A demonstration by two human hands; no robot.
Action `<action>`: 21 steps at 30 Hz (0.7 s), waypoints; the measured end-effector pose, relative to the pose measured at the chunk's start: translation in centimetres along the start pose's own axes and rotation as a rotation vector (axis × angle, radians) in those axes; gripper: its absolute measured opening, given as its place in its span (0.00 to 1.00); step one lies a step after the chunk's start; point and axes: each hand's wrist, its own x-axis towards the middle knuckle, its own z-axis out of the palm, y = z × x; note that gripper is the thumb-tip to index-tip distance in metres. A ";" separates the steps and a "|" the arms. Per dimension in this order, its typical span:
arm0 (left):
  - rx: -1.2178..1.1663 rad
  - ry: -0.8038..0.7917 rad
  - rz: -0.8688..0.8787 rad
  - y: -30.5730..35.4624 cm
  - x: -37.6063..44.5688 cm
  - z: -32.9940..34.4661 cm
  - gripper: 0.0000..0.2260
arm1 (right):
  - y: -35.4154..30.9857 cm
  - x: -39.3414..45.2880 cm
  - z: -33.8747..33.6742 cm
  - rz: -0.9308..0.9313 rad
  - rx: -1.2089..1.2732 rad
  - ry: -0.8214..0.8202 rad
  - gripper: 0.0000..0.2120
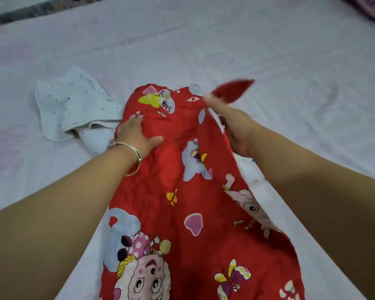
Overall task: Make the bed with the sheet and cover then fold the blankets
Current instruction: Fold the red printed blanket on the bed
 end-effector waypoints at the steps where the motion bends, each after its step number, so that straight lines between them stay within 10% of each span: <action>1: 0.055 0.041 -0.056 -0.7 0.0 0.6 0.39 | 0.5 0.1 0.3 -0.024 -0.143 0.024 0.15; 4: 0.017 0.076 -0.320 -1.3 0.1 0.8 0.40 | 1.0 0.6 1.0 -0.159 -0.419 0.264 0.11; 9: -0.153 0.243 -0.167 -1.7 0.0 -2.0 0.20 | -1.6 -0.2 3.2 -0.208 -0.002 0.131 0.09; 13: -0.621 0.454 -0.468 -6.3 -0.4 -4.6 0.13 | -3.3 0.8 5.9 -0.312 0.243 0.052 0.10; 21: -0.474 0.153 -0.368 -9.9 -1.1 -2.2 0.34 | 1.9 4.4 4.7 -0.006 -0.845 0.223 0.17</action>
